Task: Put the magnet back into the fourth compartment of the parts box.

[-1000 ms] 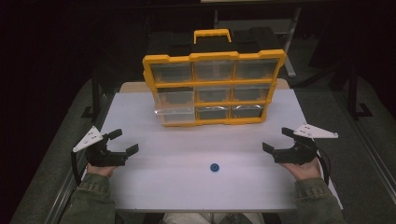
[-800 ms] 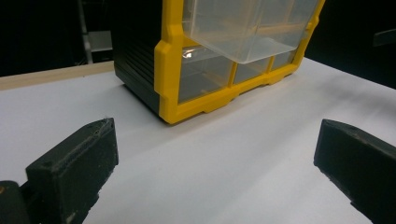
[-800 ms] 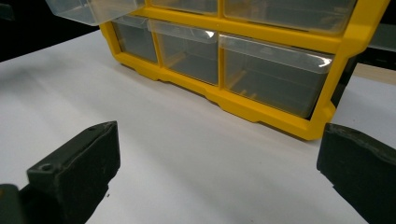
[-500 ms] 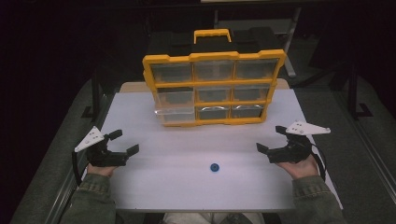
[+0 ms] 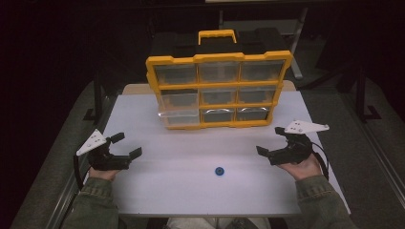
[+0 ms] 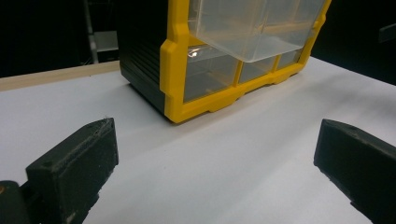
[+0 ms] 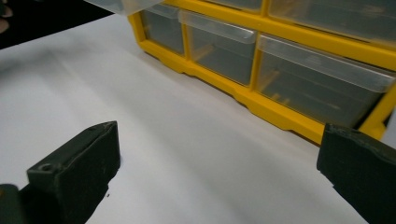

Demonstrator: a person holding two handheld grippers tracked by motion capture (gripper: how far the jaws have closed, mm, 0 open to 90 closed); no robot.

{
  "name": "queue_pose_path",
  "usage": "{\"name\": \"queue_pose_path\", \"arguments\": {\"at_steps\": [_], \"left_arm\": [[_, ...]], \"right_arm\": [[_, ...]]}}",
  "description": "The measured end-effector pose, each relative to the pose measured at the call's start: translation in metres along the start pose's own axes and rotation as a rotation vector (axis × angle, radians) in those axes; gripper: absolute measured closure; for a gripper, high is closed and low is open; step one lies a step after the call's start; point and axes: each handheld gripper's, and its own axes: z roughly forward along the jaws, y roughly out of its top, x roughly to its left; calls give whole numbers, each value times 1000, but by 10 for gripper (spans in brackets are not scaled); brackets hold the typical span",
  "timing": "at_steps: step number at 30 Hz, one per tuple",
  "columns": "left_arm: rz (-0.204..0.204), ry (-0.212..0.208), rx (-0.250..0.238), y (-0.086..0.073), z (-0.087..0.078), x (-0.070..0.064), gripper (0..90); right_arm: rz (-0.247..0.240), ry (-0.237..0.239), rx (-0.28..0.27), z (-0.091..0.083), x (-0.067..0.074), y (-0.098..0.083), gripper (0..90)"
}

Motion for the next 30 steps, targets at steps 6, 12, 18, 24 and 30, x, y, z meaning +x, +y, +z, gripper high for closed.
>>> {"name": "queue_pose_path", "arguments": {"at_steps": [6,12,18,24,30], "left_arm": [[-6,6,-5,0,-1,1,0],[-1,6,3,0,0,1,0],[-17,8,-11,0,-1,2,0],[-15,10,-6,-1,0,2,0],[-19,14,-9,-1,-1,3,0]], "right_arm": [[-10,28,16,5,3,5,0],[-23,52,35,11,7,9,0],[-29,72,52,16,10,13,0],[-48,86,67,21,13,17,0],[-67,110,91,28,18,19,0]]}}
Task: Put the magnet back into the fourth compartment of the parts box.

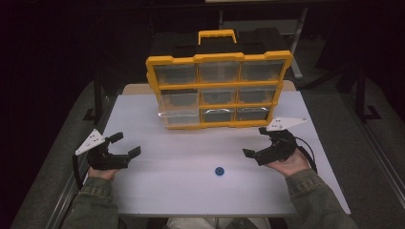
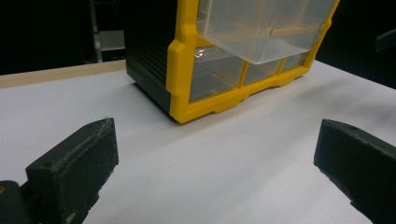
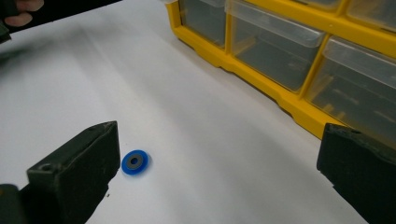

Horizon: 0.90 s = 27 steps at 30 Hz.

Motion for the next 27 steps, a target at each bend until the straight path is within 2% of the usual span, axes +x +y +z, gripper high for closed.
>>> {"name": "queue_pose_path", "arguments": {"at_steps": [8,27], "left_arm": [[1,1,4,0,0,0,0],[4,10,4,0,0,0,0]], "right_arm": [[-39,20,22,9,6,7,0],[-89,90,62,29,20,18,0]]}}
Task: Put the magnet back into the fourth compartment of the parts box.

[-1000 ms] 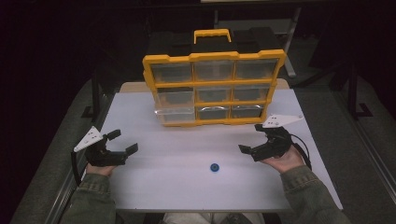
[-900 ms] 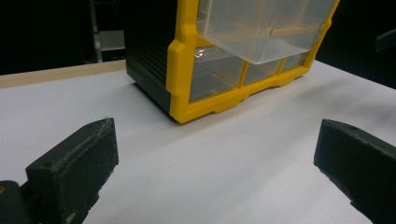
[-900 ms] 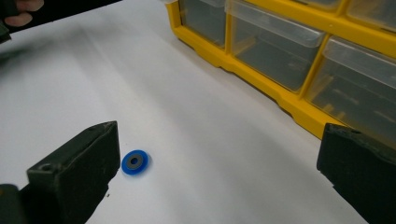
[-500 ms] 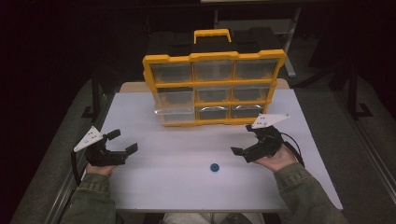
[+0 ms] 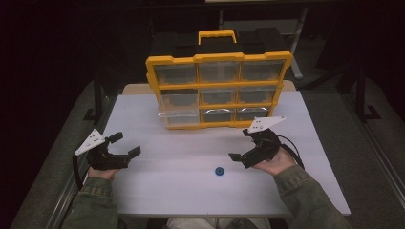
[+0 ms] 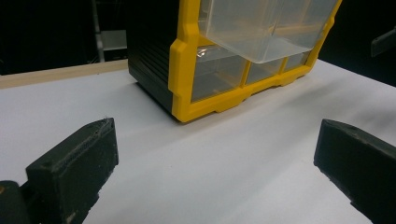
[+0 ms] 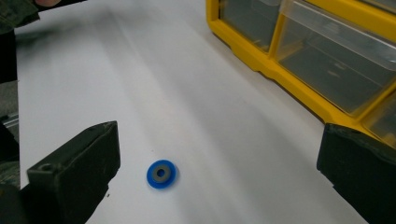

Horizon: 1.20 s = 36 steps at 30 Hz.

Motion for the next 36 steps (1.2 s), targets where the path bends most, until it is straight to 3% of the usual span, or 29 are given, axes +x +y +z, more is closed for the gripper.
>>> {"name": "queue_pose_path", "arguments": {"at_steps": [12,22,36], "left_arm": [[9,2,1,0,0,-1,0],[5,-1,6,0,0,0,0],[2,4,4,0,0,0,0]], "right_arm": [[-25,36,47,17,7,3,0],[-43,77,108,40,15,1,0],[-51,104,130,56,19,-1,0]]}}
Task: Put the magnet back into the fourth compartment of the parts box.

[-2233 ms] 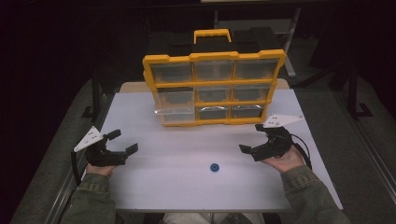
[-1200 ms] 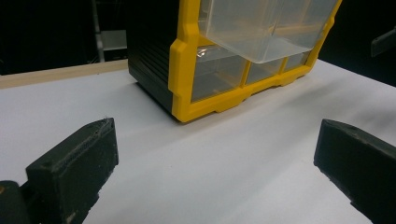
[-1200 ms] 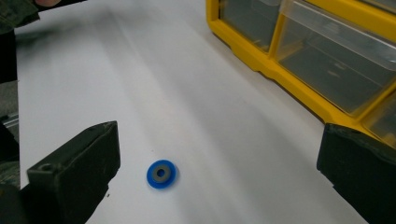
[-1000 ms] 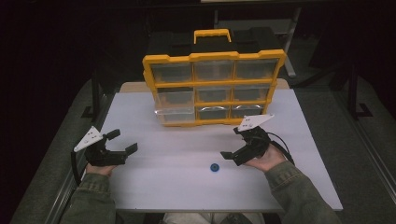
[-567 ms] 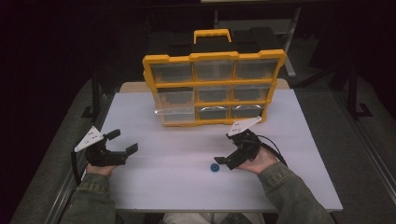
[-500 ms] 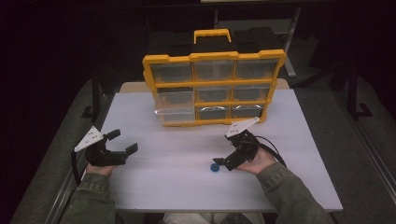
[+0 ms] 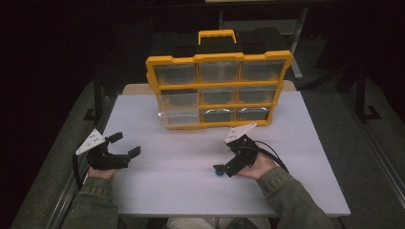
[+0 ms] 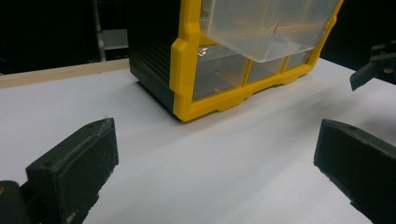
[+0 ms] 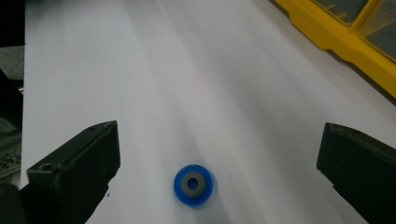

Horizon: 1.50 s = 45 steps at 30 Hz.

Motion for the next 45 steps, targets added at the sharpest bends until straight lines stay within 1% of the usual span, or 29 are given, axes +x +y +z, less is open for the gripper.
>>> {"name": "queue_pose_path", "arguments": {"at_steps": [4,11,15,18,20,21,23,26,30,36,38,39,40,41,42,43,45], "left_arm": [[-1,-2,-1,0,0,0,0],[-3,-3,-3,0,0,0,0],[-5,-4,-5,0,0,0,0],[-5,-8,-8,0,0,0,0],[-5,-8,-7,0,0,0,0],[-6,-8,-7,0,0,0,0],[-6,-8,-7,0,0,0,0],[-6,-8,-7,0,0,1,0],[-4,-9,-4,0,0,1,0],[-6,-9,-3,0,0,1,0],[-5,-8,-3,0,0,0,0],[-5,-8,-3,0,0,0,0],[-3,-8,-2,0,0,1,0],[-3,-8,-2,0,0,0,0],[-3,-8,-3,0,0,0,0],[-4,-8,-2,0,0,0,0],[-3,-9,-1,0,0,0,0]], "right_arm": [[-12,9,14,7,1,0,0],[-18,27,51,20,4,-2,0],[-21,30,62,23,5,-2,0],[-38,34,70,25,5,-3,0],[-38,35,73,26,5,-4,0],[-24,37,78,27,6,-4,0],[-21,41,86,29,6,-5,0],[-27,41,92,31,6,-5,0],[-18,47,109,35,8,-8,0],[-17,41,133,36,8,-10,0],[-16,40,147,36,8,-11,42],[-16,40,147,36,8,-11,42],[-18,34,154,36,8,-11,64],[-12,43,162,36,7,-13,97],[-12,43,162,36,7,-13,97],[-7,52,174,35,7,-14,129],[-8,48,178,36,7,-15,139]]}}
